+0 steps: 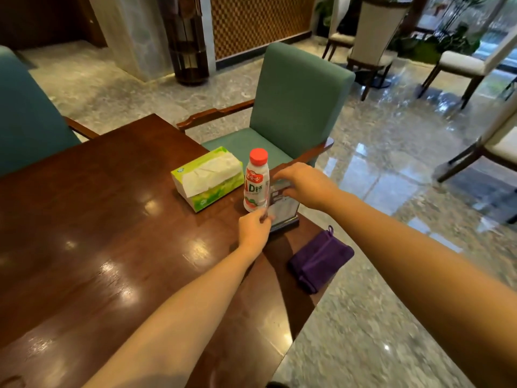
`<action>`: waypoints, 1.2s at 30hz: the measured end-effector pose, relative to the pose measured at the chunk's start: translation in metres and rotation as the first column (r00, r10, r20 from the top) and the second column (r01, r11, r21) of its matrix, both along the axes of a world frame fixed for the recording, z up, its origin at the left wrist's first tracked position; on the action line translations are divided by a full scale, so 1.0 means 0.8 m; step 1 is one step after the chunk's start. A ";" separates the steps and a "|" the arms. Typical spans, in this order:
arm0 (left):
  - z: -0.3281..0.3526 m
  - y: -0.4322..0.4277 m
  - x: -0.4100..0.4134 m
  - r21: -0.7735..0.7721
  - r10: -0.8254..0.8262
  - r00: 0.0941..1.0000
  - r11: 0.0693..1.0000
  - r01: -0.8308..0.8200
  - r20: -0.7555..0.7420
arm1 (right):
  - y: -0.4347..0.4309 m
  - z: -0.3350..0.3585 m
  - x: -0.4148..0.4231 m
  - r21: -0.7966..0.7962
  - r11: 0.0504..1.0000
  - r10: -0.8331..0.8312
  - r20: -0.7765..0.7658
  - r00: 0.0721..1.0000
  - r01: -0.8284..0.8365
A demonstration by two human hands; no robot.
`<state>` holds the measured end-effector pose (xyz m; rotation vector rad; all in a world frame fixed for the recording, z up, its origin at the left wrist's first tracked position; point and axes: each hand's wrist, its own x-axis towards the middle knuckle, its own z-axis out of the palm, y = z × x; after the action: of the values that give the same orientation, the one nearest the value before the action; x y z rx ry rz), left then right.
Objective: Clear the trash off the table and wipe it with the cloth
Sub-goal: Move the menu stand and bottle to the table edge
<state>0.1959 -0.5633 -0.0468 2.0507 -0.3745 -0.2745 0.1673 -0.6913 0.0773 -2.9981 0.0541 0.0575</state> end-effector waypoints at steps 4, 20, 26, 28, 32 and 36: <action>-0.003 0.001 -0.009 0.004 0.020 0.999 1.000 -0.020 -0.029 | -0.021 0.003 -0.022 0.076 0.997 -0.042 0.112 0.993 0.034; -0.055 -0.029 -0.133 0.491 -0.455 0.879 0.803 0.337 0.142 | -0.083 -0.168 -0.157 0.110 0.954 -0.214 -0.400 0.891 0.279; -0.053 -0.035 -0.150 0.646 -0.574 0.779 0.699 0.308 0.250 | -0.076 -0.195 -0.177 -0.175 0.965 -0.235 -0.244 0.941 0.196; -0.051 -0.038 -0.153 0.627 -0.587 0.787 0.689 0.364 0.189 | -0.073 -0.196 -0.184 -0.149 0.961 -0.259 -0.198 0.945 0.232; -0.041 -0.043 -0.149 0.576 -0.562 0.820 0.706 0.412 0.103 | -0.076 -0.187 -0.197 -0.078 0.963 -0.265 -0.114 0.957 0.257; -0.021 -0.040 -0.133 0.413 -0.535 0.843 0.779 0.471 0.050 | -0.085 -0.161 -0.198 -0.023 0.981 -0.194 -0.050 0.980 0.193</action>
<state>0.0893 -0.5952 -0.0635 2.3358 -1.0594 -0.5426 0.0092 -0.7590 -0.0519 -2.9918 0.3535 0.1142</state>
